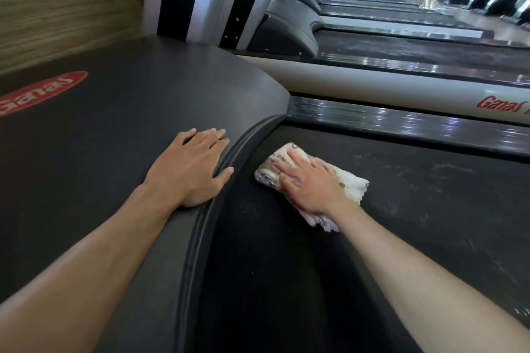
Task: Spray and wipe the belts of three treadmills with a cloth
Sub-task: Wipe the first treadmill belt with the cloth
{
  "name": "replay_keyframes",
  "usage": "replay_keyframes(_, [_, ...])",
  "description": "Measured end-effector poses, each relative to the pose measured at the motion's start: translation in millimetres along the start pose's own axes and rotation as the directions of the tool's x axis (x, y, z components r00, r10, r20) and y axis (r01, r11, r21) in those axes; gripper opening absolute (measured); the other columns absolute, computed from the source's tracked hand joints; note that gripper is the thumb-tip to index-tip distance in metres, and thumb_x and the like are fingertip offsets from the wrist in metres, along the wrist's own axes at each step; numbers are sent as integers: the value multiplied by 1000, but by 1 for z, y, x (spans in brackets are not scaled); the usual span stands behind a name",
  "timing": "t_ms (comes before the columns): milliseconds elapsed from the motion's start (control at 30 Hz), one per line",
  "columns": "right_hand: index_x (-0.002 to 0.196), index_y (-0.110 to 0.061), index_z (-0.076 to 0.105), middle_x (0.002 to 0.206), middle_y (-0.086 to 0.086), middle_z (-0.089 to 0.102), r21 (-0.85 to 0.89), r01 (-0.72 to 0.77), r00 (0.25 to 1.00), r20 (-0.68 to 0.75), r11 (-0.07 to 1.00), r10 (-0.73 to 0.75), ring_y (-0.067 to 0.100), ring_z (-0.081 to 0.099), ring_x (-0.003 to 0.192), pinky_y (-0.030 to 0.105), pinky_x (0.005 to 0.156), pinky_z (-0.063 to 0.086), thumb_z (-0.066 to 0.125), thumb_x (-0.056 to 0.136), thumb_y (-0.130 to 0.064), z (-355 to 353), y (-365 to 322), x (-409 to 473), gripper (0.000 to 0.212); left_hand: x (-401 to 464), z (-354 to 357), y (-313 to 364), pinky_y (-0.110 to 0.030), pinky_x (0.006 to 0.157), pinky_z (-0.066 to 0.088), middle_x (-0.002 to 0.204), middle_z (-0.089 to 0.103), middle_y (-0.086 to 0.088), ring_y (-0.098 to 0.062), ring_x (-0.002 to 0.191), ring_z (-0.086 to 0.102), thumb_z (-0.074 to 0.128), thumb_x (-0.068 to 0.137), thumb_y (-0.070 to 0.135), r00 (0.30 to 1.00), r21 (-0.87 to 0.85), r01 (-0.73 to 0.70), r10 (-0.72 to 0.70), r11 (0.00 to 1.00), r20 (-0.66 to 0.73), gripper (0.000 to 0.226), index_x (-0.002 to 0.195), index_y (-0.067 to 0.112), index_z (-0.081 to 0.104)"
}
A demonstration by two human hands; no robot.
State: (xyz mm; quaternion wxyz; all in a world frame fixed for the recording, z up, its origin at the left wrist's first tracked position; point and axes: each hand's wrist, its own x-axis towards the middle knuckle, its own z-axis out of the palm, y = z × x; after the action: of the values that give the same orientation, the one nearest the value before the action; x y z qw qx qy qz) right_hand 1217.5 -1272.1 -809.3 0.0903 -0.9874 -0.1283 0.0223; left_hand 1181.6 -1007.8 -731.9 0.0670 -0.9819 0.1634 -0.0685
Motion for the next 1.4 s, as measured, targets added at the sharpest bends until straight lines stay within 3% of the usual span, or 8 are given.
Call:
replay_keyframes(267, [152, -57, 35, 171, -15, 15, 6, 294, 955, 32, 956, -294, 18, 17, 156, 41, 127, 10, 16, 90, -67, 6, -29, -33, 66, 2, 0, 1, -36, 127, 5, 169, 11, 6, -9, 155, 6, 26, 102, 59, 1000, -8, 0, 0, 1000, -1, 70, 161, 21, 20])
replay_keyframes(400, [154, -60, 24, 171, -17, 11, -11, 161, 987, 16, 987, -160, 20, 21, 156, 45, 127, 16, 6, 90, -69, -1, 4, -20, 67, 1, -1, 1, -36, 127, 4, 170, 10, 6, -9, 155, 5, 27, 102, 58, 1000, -6, 5, -5, 1000, -1, 71, 161, 21, 19])
replay_keyframes(533, [155, -55, 29, 172, -10, 11, -8, -19, 1000, -15, 1000, 19, 28, 19, 156, 51, 125, 14, 27, 106, -56, 2, -12, 29, 50, 1, -1, 3, -36, 127, 5, 169, 11, 7, -9, 155, 6, 28, 102, 58, 1000, -4, 4, -4, 1000, -4, 70, 161, 21, 20])
replay_keyframes(667, [155, -55, 31, 173, -11, 11, -4, 134, 991, -1, 991, -134, 25, 12, 158, 51, 126, 11, 29, 103, -60, 11, -40, 11, 52, 1, 0, 1, -37, 127, 6, 169, 13, 7, -9, 155, 7, 29, 101, 58, 1000, -19, 3, -3, 1000, -10, 70, 161, 22, 21])
replay_keyframes(767, [152, -59, 30, 171, -16, 12, 16, 208, 978, 30, 978, -208, 20, 15, 157, 47, 126, 14, 12, 88, -70, 3, -19, -20, 68, 1, 0, 0, -37, 127, 6, 169, 14, 6, -9, 155, 8, 30, 101, 58, 1000, -20, -1, 0, 1000, -16, 70, 160, 21, 23])
replay_keyframes(967, [155, -57, 26, 172, -13, 9, -16, -48, 999, -19, 999, 48, 27, 20, 156, 54, 124, 17, 25, 106, -54, -3, 12, 21, 49, 1, 0, 1, -37, 127, 7, 169, 15, 6, -10, 155, 9, 31, 102, 58, 1000, -19, -1, 1, 1000, -21, 70, 160, 21, 23])
replay_keyframes(1233, [154, -55, 34, 171, -15, 13, -6, 177, 984, 5, 984, -177, 24, 16, 156, 46, 126, 12, 32, 105, -57, 5, -19, -8, 49, 1, -1, 1, -37, 127, 7, 169, 13, 6, -10, 155, 8, 30, 102, 58, 1000, -14, -4, 4, 1000, -5, 70, 160, 21, 22])
replay_keyframes(1400, [153, -59, 30, 171, -16, 16, 1, 11, 999, -40, 1000, -11, 25, 28, 152, 47, 124, 21, 28, 105, -55, -2, 34, -11, 48, 1, -1, 1, -37, 127, 7, 169, 15, 5, -10, 155, 9, 32, 101, 58, 1000, -36, 3, -3, 999, -4, 70, 160, 21, 23])
